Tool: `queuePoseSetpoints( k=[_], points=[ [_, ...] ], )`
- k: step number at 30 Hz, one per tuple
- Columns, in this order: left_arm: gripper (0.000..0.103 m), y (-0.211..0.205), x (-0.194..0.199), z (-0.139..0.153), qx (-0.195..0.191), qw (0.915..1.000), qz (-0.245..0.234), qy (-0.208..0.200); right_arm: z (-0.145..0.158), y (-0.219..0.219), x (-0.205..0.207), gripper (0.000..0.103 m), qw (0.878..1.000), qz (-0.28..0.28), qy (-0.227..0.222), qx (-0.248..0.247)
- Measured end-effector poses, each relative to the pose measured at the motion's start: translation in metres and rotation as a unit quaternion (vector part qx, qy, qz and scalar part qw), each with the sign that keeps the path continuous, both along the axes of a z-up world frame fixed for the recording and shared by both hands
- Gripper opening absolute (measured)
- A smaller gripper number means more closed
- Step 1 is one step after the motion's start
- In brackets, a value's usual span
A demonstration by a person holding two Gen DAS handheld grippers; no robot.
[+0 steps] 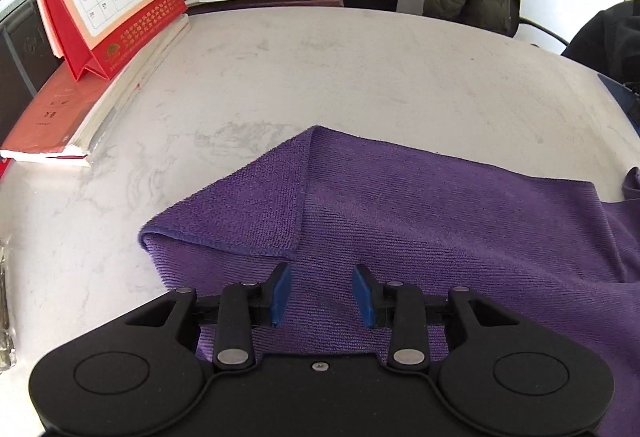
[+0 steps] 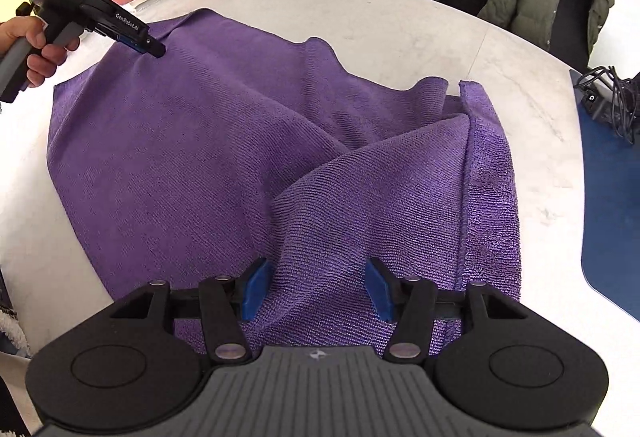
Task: Fold towel
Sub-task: 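Lower the towel onto the table and open both grippers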
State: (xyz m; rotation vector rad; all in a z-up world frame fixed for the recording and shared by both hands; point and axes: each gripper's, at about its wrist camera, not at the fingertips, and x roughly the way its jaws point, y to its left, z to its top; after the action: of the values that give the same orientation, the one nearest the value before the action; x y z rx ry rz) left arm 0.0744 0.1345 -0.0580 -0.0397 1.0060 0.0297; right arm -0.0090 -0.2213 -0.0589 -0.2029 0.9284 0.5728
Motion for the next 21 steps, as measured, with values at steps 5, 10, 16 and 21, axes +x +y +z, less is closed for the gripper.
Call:
queuePoseSetpoints(
  k=[5, 10, 16, 21],
  points=[
    [0.037, 0.021, -0.062, 0.023, -0.023, 0.9989, 0.041, -0.007, 0.019, 0.003, 0.001, 0.056, 1.000, 0.001, -0.012, 0.025],
    [0.037, 0.040, -0.098, 0.010, -0.031, 0.9963, 0.078, 0.018, 0.051, 0.030, 0.015, 0.056, 0.997, 0.038, -0.037, 0.064],
    [0.037, 0.060, -0.100, -0.007, -0.050, 0.9940, 0.096, 0.019, 0.072, 0.132, 0.050, 0.056, 0.981, 0.167, -0.034, 0.095],
    [0.037, 0.060, -0.103, -0.011, -0.051, 0.9943, 0.093, 0.008, 0.052, 0.177, 0.073, 0.055, 0.976, 0.204, -0.019, 0.074]
  ],
)
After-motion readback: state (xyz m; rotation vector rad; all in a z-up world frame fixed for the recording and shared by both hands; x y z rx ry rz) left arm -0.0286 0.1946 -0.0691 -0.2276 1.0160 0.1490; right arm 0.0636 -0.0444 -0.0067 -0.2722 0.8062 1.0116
